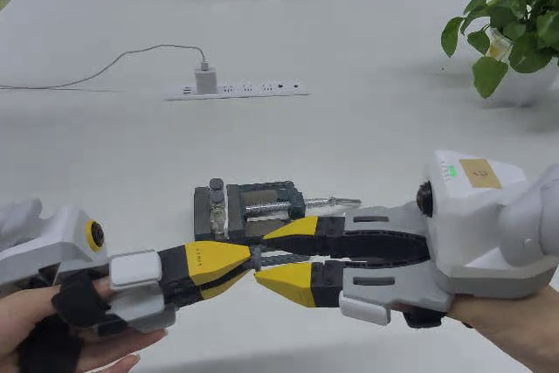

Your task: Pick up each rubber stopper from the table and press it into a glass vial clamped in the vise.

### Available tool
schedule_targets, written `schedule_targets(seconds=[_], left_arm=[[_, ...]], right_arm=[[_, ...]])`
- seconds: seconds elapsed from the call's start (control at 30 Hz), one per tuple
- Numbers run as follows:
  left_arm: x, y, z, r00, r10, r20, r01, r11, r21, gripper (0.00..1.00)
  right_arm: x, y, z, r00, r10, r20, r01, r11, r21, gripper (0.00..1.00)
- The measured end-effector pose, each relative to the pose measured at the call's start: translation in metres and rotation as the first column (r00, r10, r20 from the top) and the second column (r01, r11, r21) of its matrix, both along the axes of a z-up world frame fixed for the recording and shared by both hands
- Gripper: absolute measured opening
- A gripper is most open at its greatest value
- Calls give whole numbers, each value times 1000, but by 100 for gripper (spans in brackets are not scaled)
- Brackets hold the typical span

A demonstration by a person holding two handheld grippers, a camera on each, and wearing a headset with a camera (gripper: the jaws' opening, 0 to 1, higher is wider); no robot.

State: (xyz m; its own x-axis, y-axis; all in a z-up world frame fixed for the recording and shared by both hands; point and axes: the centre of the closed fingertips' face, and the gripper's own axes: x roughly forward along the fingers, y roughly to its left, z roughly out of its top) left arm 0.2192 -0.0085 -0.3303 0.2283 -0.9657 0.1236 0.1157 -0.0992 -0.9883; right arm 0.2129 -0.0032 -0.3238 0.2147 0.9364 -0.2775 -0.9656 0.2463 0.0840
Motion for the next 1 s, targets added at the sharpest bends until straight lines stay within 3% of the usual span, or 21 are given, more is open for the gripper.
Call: schedule_targets(seconds=[0.5, 0.9, 1.0], left_arm=[[-5, 0, 2, 1000, -13, -17, 13, 999, -29, 3], [-14, -2, 10, 997, -73, -25, 71, 994, -77, 3], [-15, -3, 11, 996, -80, -30, 77, 994, -83, 3]], right_arm=[[-7, 2, 2, 1000, 25, 17, -25, 1000, 1, 8], [-17, 0, 11, 996, 87, 10, -87, 996, 5, 7], [-17, -1, 12, 995, 95, 28, -94, 996, -8, 7]])
